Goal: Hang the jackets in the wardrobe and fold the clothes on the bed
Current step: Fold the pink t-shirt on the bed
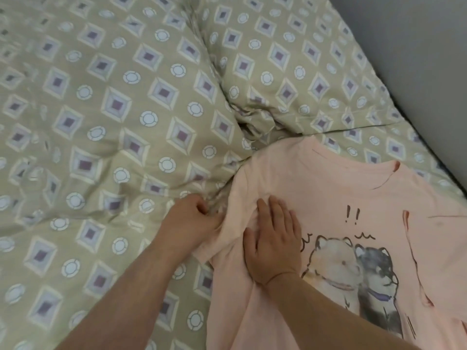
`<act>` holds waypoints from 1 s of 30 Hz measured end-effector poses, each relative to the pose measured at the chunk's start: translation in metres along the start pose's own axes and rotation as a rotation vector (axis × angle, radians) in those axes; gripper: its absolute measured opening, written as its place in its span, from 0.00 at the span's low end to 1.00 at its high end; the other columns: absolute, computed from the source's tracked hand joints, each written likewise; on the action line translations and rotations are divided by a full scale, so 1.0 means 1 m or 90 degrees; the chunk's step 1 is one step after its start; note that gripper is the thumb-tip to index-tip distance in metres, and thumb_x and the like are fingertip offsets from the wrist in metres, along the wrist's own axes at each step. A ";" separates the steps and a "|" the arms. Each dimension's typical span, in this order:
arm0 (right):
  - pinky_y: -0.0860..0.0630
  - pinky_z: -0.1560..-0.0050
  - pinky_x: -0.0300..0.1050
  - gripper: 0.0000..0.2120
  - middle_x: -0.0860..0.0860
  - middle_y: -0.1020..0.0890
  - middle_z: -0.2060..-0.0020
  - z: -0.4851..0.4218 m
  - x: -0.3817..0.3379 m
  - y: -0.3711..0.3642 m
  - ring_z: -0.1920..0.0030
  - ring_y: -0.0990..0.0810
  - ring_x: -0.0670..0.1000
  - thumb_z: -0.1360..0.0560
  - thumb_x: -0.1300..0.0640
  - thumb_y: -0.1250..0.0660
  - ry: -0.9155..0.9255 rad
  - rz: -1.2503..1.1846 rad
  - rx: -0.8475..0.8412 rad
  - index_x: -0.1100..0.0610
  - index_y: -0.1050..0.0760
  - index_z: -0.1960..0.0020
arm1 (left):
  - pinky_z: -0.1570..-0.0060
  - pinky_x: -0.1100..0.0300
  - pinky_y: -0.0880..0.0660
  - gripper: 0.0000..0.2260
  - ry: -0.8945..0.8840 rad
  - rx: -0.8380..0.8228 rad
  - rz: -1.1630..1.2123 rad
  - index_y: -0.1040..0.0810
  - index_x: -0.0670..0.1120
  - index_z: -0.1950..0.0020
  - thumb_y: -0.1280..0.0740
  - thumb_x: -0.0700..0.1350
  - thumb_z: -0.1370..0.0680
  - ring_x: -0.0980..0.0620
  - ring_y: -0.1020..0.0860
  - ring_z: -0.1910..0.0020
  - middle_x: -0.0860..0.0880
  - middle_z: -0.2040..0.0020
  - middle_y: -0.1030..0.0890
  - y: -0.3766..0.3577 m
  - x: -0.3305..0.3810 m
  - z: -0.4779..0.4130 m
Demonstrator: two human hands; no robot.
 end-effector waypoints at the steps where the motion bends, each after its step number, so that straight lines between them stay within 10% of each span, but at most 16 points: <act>1: 0.46 0.26 0.56 0.30 0.59 0.29 0.28 0.000 0.001 0.000 0.26 0.32 0.60 0.24 0.46 0.46 0.001 -0.002 0.003 0.58 0.31 0.26 | 0.66 0.62 0.31 0.17 -0.013 -0.020 -0.051 0.25 0.49 0.55 0.27 0.58 0.33 0.58 0.26 0.63 0.57 0.61 0.24 -0.009 0.004 0.001; 8: 0.46 0.25 0.55 0.29 0.58 0.28 0.28 -0.003 0.004 -0.002 0.26 0.32 0.59 0.22 0.48 0.49 -0.001 -0.019 0.005 0.57 0.31 0.26 | 0.68 0.62 0.31 0.10 -0.099 -0.114 -0.029 0.25 0.48 0.64 0.29 0.51 0.28 0.56 0.26 0.67 0.56 0.68 0.25 -0.030 0.019 0.003; 14: 0.47 0.26 0.54 0.29 0.58 0.28 0.28 -0.002 0.003 -0.002 0.27 0.31 0.59 0.23 0.46 0.48 0.001 -0.017 0.007 0.57 0.30 0.26 | 0.60 0.55 0.23 0.10 0.084 -0.206 0.592 0.23 0.36 0.40 0.37 0.37 0.20 0.47 0.20 0.60 0.42 0.58 0.18 -0.003 0.027 0.004; 20: 0.48 0.25 0.55 0.29 0.58 0.29 0.27 -0.003 0.004 -0.002 0.26 0.32 0.59 0.23 0.45 0.47 -0.007 -0.018 -0.009 0.56 0.31 0.26 | 0.68 0.64 0.30 0.16 -0.235 0.083 0.209 0.23 0.58 0.59 0.32 0.35 0.30 0.61 0.29 0.68 0.60 0.65 0.25 0.067 0.050 0.003; 25: 0.47 0.26 0.55 0.30 0.58 0.28 0.28 -0.004 0.004 -0.002 0.27 0.31 0.59 0.24 0.44 0.46 -0.004 -0.006 -0.024 0.57 0.30 0.26 | 0.51 0.63 0.28 0.20 -0.180 0.285 0.083 0.24 0.51 0.50 0.37 0.29 0.33 0.51 0.25 0.51 0.50 0.48 0.26 0.061 0.028 0.013; 30: 0.47 0.26 0.55 0.31 0.58 0.29 0.27 -0.003 0.004 -0.004 0.26 0.31 0.59 0.24 0.44 0.46 -0.003 0.001 -0.025 0.57 0.31 0.26 | 0.68 0.58 0.31 0.07 -0.039 0.266 0.037 0.30 0.53 0.59 0.34 0.54 0.27 0.56 0.25 0.67 0.53 0.64 0.24 0.021 -0.002 0.032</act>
Point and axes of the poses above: each hand's wrist, its own z-axis away from the middle knuckle, its own y-axis out of the back of the hand, x = y × z, the point moved 6 cm from there along -z, towards the middle knuckle
